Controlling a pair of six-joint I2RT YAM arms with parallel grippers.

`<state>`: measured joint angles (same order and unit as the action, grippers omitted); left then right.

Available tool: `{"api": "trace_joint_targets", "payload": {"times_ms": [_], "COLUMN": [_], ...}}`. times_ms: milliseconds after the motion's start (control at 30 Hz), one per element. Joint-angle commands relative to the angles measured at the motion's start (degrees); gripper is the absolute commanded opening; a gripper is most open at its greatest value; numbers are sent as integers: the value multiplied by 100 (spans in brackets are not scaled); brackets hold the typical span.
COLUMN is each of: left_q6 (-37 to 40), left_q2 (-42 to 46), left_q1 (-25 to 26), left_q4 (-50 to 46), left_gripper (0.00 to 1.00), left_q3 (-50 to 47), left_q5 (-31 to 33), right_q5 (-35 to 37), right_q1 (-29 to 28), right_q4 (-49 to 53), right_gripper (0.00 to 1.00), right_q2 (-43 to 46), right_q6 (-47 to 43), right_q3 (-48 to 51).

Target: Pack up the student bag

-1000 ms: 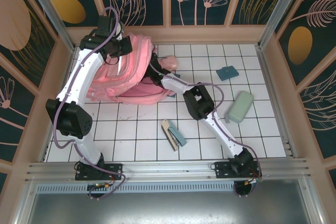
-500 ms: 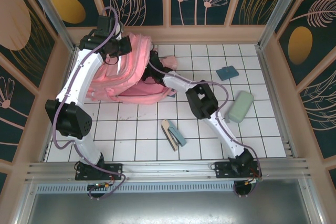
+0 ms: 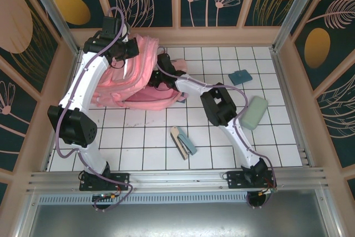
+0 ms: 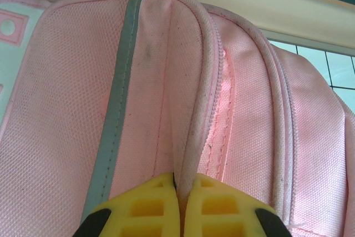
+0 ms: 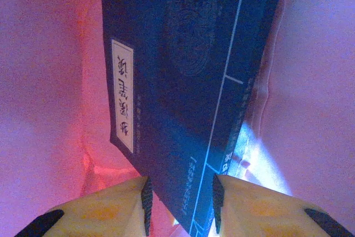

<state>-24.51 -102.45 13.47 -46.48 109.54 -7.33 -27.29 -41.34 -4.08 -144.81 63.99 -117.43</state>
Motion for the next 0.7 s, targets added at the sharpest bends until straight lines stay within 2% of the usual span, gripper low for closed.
{"api": "trace_joint_targets", "payload": {"times_ms": [0,233,300,433,667], "left_q6": [-53,-115,-132,-176,-342], "left_q2": [238,253,273,327,393], "left_q1": [-39,-38,-40,-45,-41], "left_q4": [669,689,708,766,960], "left_gripper": [0,0,0,0,0], "left_q3": [59,29,-6,-88,-303], "left_q5": [-127,-281,-310,-408,-702], "right_q5": [-189,-288,-264,-302,-366], "right_q1": [-14,-27,-38,-41,-89], "right_q4": [-165,-110,-376,-1097,-1385], "right_gripper": [34,30,23,3,1], "right_q2": [-385,-913,-936,-1050,-1829], "right_q6": [211,456,506,692,1178], "right_q3": [-272,-918,-884,-997,-2214]}}
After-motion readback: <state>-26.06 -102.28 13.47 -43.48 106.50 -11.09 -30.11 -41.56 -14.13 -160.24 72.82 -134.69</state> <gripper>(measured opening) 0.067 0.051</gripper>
